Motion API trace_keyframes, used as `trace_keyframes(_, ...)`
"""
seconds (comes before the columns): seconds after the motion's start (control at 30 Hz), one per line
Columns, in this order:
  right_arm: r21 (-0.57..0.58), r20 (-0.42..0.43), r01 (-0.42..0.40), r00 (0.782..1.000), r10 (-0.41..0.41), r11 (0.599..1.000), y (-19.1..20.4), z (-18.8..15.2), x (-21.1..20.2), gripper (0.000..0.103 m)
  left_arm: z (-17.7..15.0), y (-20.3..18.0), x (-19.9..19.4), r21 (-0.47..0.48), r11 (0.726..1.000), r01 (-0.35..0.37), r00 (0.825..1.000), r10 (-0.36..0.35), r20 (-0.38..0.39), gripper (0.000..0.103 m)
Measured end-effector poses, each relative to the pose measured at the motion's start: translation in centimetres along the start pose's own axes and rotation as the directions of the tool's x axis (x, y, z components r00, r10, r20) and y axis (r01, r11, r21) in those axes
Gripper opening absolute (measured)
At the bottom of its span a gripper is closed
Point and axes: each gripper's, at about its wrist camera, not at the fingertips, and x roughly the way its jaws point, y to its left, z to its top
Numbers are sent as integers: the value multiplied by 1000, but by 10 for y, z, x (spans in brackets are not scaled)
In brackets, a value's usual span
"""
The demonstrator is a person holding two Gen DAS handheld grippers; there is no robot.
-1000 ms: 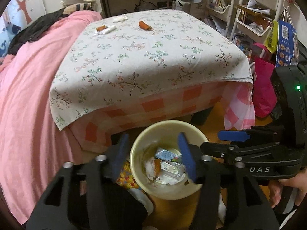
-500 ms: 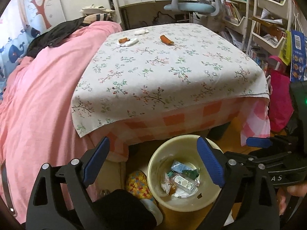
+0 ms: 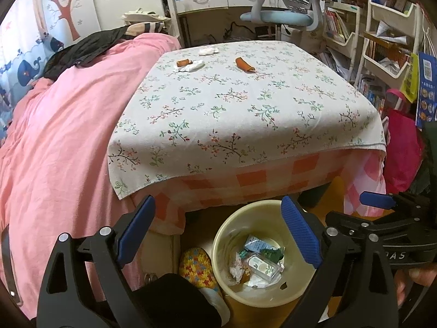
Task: Collect trash
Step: 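Move both grippers back toward the remaining orange pieces on the table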
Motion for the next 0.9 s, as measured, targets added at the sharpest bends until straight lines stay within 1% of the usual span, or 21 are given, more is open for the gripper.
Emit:
trace_keyframes(0.23, 7, 16, 1, 1000, -1, 1000, 0, 2, 1, 87, 2, 3, 0, -15, 1000, 1, 1000, -1, 8, 90)
trace_keyframes(0.5, -11, 61, 12, 998, -11, 1000, 3, 6, -6, 87, 4, 2, -1, -16, 1000, 0, 1000, 0, 21, 90)
trace_keyframes(0.7, -26, 147, 31, 989, -27, 999, 4, 13, -21, 88, 10, 6, -4, -37, 999, 11, 999, -10, 40, 90)
trace_keyframes(0.9, -35, 198, 36, 980, -28, 999, 7, 25, -29, 88, 27, 13, -8, -48, 999, -4, 997, 7, 75, 90)
